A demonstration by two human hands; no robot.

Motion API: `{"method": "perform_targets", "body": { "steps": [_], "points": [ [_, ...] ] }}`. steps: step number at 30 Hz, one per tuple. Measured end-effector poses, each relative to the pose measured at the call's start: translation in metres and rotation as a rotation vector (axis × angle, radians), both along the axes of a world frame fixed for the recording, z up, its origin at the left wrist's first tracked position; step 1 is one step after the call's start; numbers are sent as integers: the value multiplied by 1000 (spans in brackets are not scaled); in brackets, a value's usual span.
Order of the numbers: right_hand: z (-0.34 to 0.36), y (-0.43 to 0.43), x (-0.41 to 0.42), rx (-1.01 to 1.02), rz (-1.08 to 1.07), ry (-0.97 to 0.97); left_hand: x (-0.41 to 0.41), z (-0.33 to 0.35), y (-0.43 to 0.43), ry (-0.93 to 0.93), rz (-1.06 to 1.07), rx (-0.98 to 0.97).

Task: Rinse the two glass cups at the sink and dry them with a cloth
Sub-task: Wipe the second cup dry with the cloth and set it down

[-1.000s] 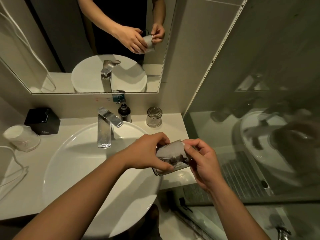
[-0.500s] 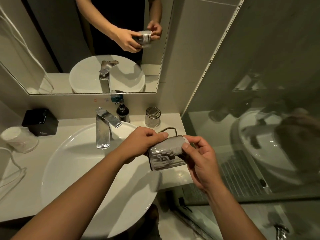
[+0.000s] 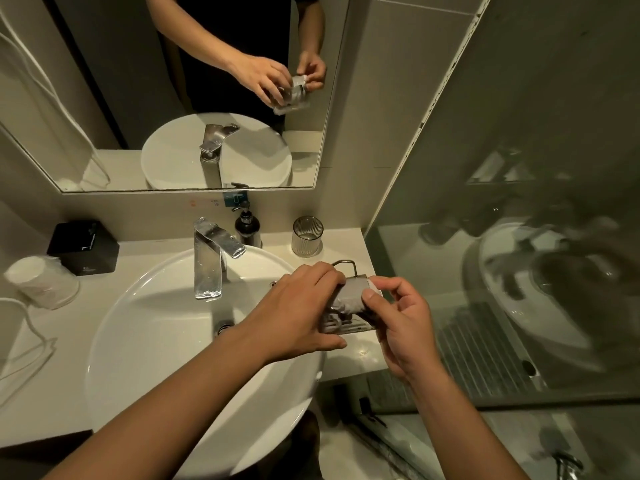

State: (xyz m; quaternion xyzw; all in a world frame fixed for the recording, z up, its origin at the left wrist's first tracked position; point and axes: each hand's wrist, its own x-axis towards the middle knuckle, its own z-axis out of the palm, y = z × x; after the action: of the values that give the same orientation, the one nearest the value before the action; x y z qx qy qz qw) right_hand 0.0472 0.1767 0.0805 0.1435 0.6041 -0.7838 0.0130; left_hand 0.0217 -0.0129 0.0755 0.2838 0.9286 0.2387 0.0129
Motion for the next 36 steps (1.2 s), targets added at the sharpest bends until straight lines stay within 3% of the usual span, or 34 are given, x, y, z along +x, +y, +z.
{"method": "perform_targets", "body": {
  "steps": [15,20,23,29,32,36],
  "points": [
    [8,14,-8,274,56,146,-9,-2,-8,-392,164,226],
    [36,30,-13,357,-95,270,-9,-2,-15,-369,319,219],
    [55,39,-12,525,-142,305,-11,-2,-16,-320,473,297],
    [60,35,-12,866,58,205,-9,6,-7,-283,575,515],
    [50,18,-11,842,42,152,-2,10,4,-310,535,592],
    [48,-1,-9,609,-114,142,6,13,12,-292,547,649]
  ]
}}
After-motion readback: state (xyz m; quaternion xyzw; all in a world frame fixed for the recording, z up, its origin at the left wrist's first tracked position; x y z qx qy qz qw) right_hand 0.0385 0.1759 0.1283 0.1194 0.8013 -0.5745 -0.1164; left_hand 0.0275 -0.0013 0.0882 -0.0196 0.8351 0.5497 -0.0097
